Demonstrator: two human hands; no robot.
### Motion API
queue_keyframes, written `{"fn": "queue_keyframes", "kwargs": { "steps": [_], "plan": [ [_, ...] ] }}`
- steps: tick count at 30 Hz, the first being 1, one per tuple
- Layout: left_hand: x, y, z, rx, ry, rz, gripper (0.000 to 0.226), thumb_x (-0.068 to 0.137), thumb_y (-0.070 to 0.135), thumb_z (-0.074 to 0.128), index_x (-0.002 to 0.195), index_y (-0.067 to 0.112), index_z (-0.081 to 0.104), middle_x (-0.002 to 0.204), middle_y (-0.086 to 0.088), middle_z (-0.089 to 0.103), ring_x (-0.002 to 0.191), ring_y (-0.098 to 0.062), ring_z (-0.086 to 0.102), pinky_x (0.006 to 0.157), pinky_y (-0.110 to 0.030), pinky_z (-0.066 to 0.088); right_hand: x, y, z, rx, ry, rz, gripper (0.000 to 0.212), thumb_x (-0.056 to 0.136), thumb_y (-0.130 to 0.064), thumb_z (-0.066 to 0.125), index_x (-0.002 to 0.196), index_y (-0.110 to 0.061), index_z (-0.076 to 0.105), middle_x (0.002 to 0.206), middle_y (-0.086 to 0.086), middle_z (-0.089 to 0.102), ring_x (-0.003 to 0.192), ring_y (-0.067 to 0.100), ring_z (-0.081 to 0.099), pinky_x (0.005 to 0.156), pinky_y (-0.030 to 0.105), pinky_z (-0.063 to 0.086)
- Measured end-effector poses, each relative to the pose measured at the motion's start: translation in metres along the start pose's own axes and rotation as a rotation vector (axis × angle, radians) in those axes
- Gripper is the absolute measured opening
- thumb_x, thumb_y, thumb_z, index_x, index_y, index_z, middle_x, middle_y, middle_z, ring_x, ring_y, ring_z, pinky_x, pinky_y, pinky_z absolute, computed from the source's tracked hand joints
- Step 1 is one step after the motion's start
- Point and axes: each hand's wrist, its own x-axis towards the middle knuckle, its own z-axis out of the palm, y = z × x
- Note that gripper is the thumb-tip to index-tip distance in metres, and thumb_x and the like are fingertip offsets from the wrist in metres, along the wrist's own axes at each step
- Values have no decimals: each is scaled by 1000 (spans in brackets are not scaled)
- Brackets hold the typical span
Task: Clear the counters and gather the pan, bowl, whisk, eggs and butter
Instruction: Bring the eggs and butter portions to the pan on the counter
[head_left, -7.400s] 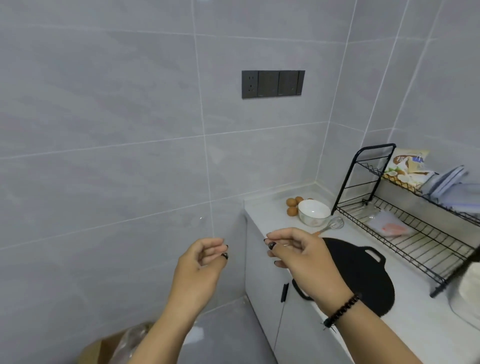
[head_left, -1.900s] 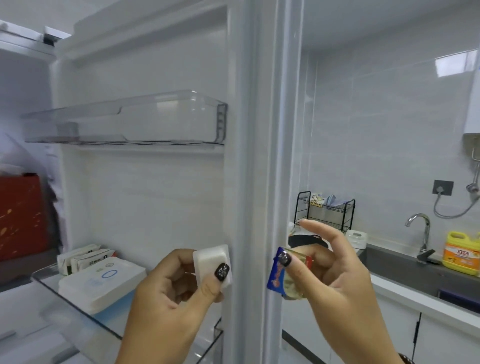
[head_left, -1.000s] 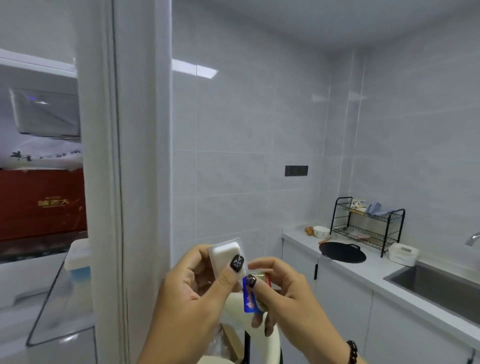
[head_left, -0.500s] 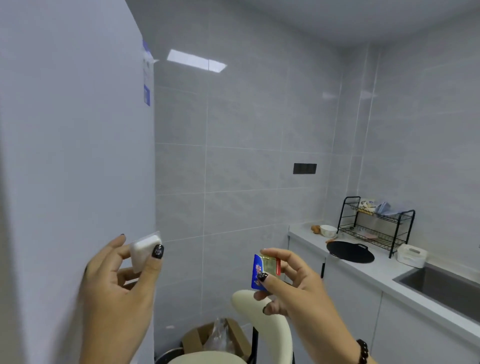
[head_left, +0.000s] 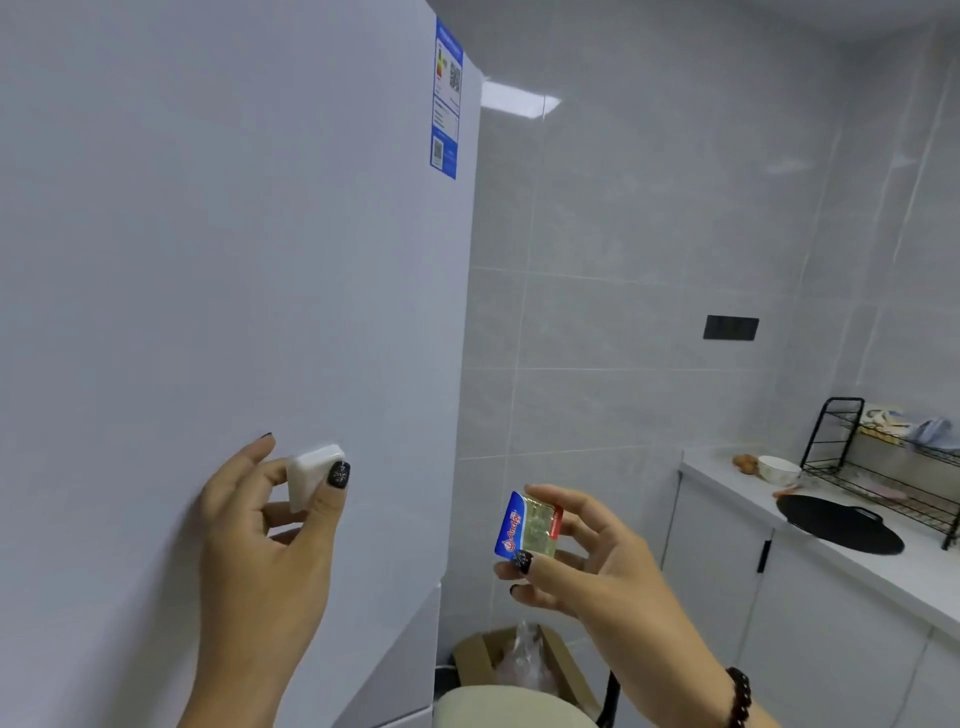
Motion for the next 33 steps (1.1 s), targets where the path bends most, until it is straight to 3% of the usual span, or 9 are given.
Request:
{"fn": "queue_keyframes", "kwargs": {
  "steps": [3, 5, 7, 11, 14, 21, 26, 30, 33],
  "plan": [
    [24, -6, -18, -34, -28, -75, 17, 68, 55, 64, 81, 45, 62, 137, 16, 48, 84, -16, 65, 71, -27, 44, 16, 4, 25, 2, -18, -3, 46, 82, 14, 60, 108, -23, 63, 108, 10, 61, 79, 26, 73, 61, 27, 58],
    [35, -7, -28, -98, -80, -148, 16, 67, 56, 67, 82, 51, 63, 111, 10, 69, 82, -17, 67, 70, -27, 45, 26, 7, 38, 19, -28, -13, 46, 81, 16, 59, 106, -23, 63, 106, 10, 61, 78, 27, 73, 61, 27, 58],
    [38, -6, -32, -151, -147, -186, 26, 66, 51, 69, 89, 38, 67, 83, 12, 74, 75, -16, 70, 70, -26, 48, 31, 9, 46, 30, -36, -28, 48, 79, 16, 62, 106, -24, 64, 108, 11, 61, 79, 27, 73, 62, 27, 58],
    [32, -9, -22, -274, -284, -263, 30, 66, 35, 72, 91, 20, 72, 84, 11, 75, 70, -16, 74, 67, -24, 57, 34, 12, 51, 55, -2, -83, 49, 74, 13, 68, 107, -23, 64, 103, 8, 66, 80, 27, 73, 64, 28, 59],
    [21, -15, -8, -371, -400, -354, 26, 72, 22, 72, 96, 13, 72, 84, -2, 77, 80, -19, 75, 78, -32, 56, 34, 15, 44, 80, 58, -105, 45, 74, 13, 68, 106, -20, 66, 92, 4, 72, 79, 29, 73, 65, 28, 60],
    [5, -19, 35, -603, -560, -532, 46, 60, 20, 74, 103, 4, 70, 91, -13, 76, 92, -24, 73, 71, -20, 59, 26, 18, -2, 91, 173, -132, 47, 77, 14, 66, 110, -19, 66, 104, 11, 69, 83, 33, 72, 64, 31, 57],
    [-17, -9, 82, -779, -676, -675, 40, 66, 21, 68, 100, -1, 71, 96, -17, 75, 93, -26, 73, 69, -23, 60, 14, 25, -46, 80, 273, -91, 44, 83, 11, 61, 109, -23, 68, 105, 11, 68, 84, 32, 72, 66, 32, 56],
    [-45, -7, 129, -839, -770, -811, 25, 65, 17, 66, 76, -3, 77, 91, -21, 74, 70, -18, 73, 59, -22, 60, -2, 35, -84, 127, 389, -65, 40, 85, 11, 58, 105, -21, 71, 98, 11, 70, 82, 35, 71, 63, 30, 56],
    [-68, -13, 162, -823, -870, -870, 13, 68, 2, 66, 74, -1, 77, 86, -23, 74, 60, -17, 70, 51, -21, 58, -12, 46, -111, 146, 482, -45, 40, 84, 11, 58, 103, -21, 72, 99, 12, 70, 82, 37, 71, 62, 30, 56]
  ]
}}
